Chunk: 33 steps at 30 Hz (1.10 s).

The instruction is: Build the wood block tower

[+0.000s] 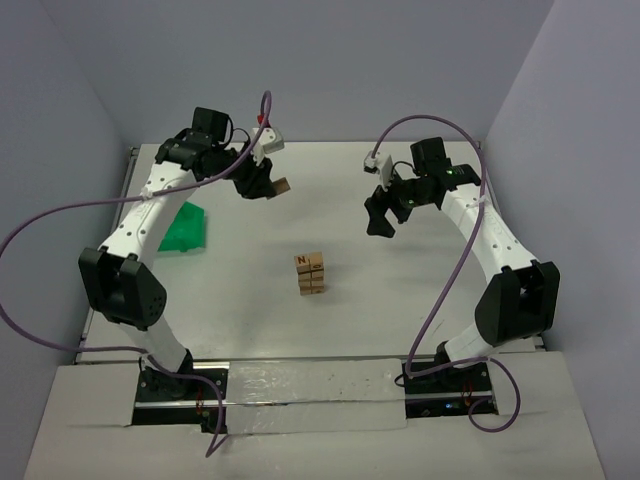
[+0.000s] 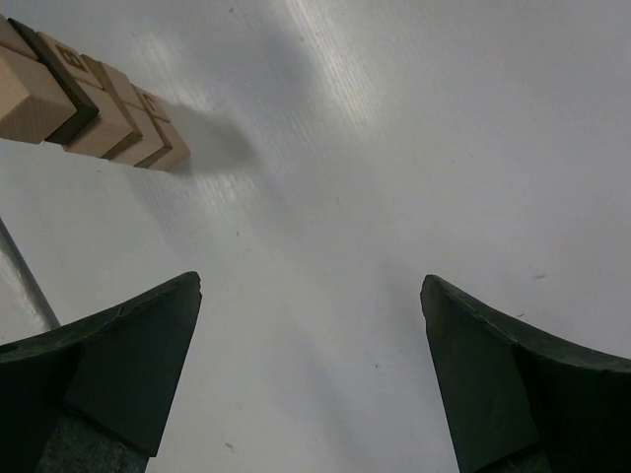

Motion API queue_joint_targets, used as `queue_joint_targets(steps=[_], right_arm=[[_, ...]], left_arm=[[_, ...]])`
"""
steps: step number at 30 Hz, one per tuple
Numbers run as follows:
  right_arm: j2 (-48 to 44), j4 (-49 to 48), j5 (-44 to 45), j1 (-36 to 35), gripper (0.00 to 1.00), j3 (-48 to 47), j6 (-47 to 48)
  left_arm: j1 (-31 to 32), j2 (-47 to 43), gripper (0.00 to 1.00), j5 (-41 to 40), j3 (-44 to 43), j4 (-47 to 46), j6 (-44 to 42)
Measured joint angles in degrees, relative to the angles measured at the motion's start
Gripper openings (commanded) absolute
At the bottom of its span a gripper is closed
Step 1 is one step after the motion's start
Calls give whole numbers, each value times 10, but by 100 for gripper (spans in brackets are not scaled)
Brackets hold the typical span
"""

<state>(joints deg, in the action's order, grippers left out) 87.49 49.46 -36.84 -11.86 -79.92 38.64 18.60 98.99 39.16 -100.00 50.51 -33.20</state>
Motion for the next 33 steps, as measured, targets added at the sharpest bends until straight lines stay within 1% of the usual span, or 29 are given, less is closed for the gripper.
queue_joint_targets(steps=[4,9,12,19,27,33], right_arm=[[0,-15,7,0,100,0,-16],[0,-32,15,0,100,3,-32],[0,-35,20,0,100,6,-35],[0,-37,29,-2,100,7,-39],[-1,-39,34,-5,100,8,-41],[-4,-41,39,-9,100,9,-43]], left_arm=[[23,-48,13,-13,48,1,29],[80,-99,14,-38,125,-3,70],[110,-121,16,-50,150,-5,88],[132,-142,20,-64,166,-9,109],[177,-142,21,-83,171,-10,111],[192,-142,22,-90,171,-10,110]])
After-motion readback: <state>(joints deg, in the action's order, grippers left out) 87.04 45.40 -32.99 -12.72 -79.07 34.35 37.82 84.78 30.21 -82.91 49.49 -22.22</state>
